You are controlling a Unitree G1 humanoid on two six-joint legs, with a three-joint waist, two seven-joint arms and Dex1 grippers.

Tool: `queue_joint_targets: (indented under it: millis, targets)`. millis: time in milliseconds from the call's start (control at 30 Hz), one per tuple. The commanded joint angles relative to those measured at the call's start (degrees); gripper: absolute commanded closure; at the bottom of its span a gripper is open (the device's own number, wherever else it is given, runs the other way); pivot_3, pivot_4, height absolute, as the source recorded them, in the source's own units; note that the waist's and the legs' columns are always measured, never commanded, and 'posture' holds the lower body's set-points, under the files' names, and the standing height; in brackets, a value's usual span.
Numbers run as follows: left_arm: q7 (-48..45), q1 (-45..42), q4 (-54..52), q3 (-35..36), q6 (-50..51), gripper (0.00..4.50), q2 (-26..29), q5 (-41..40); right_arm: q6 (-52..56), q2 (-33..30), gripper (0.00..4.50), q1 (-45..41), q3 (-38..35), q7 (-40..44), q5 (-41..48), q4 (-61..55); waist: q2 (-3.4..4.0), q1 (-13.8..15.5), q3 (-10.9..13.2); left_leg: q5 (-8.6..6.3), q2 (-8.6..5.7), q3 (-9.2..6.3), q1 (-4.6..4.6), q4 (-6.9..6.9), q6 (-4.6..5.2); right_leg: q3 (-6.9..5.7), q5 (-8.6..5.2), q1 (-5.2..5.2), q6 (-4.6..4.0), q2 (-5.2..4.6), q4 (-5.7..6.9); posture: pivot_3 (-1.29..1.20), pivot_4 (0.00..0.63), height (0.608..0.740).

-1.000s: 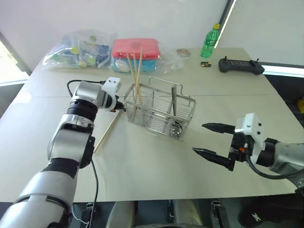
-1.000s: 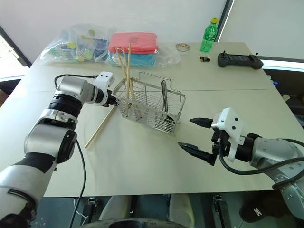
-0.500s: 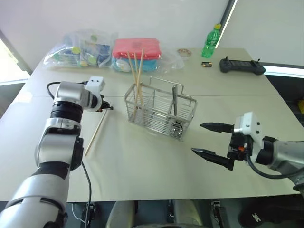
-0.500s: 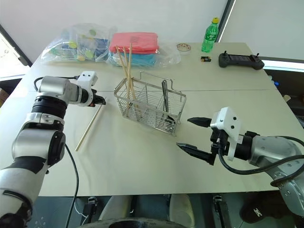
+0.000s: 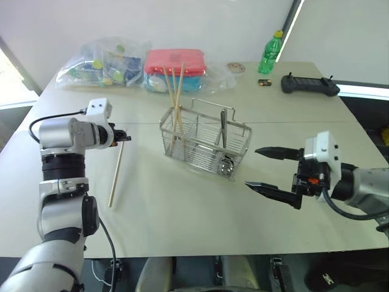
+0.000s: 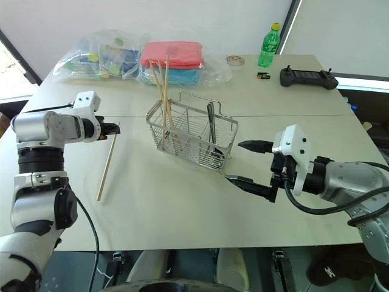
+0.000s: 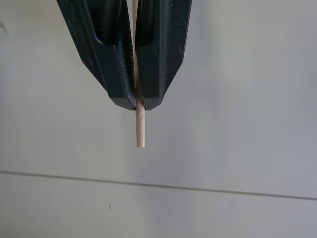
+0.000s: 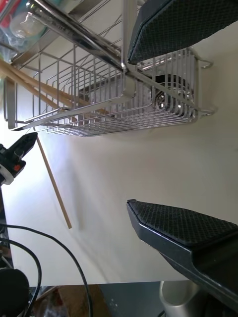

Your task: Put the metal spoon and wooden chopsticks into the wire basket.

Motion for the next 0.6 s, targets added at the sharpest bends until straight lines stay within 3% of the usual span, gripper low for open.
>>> queue_joint_targets:
  millis: [33, 200, 333, 467, 600]
  targets:
    - [1.15, -1.63, -5.56, 6.62, -5.18, 4.49, -0.64, -3.42, 0.14, -0.39, 0.02, -1.55, -0.95, -0.58, 1.56, -0.94, 0.00, -0.07, 0.00, 0.00, 0.00, 0.00, 0.00, 0.00, 0.00, 0.00, 0.00, 0.00, 0.00, 0.00, -0.01, 0.00, 0.150, 0.692]
    - [0.72, -6.33, -10.58, 13.79, -16.58, 4.49, -1.04, -9.58, 0.25, -0.37, 0.02, -2.13, -0.97, -0.58, 1.49, -0.23, -0.03, -0.07, 0.02, 0.01, 0.01, 0.00, -0.03, -0.02, -0.02, 0.00, 0.01, -0.04, -0.01, 0.00, -0.01, 0.00, 0.150, 0.692]
    - [-0.97, -12.94, -13.86, 14.69, -29.19, 4.49, 0.10, -12.77, 0.69, -0.96, 0.02, -2.62, -1.60, -0.36, 1.65, 0.41, -0.05, -0.06, 0.03, 0.01, -0.01, 0.04, -0.06, -0.01, -0.04, 0.00, 0.01, -0.03, -0.01, -0.01, -0.07, 0.00, 0.150, 0.692]
    - [-0.65, -17.82, -14.54, 13.07, -32.99, 4.49, -2.24, -16.58, 1.03, -1.21, 0.02, -2.99, -1.94, -0.37, 1.95, 0.84, 0.00, 0.07, 0.00, 0.01, -0.01, 0.07, -0.01, -0.02, -0.04, 0.01, 0.01, 0.05, -0.01, -0.02, -0.12, 0.00, 0.150, 0.692]
    - [-0.66, -18.56, -16.27, 6.89, -36.21, 4.49, -9.36, -18.11, 1.03, -1.35, 0.02, -2.88, -1.89, -0.60, 1.62, 1.01, -0.01, 0.47, 0.01, 0.02, -0.02, 0.03, 0.08, 0.07, -0.04, -0.03, -0.01, 0.23, 0.03, -0.01, -0.11, 0.00, 0.150, 0.692]
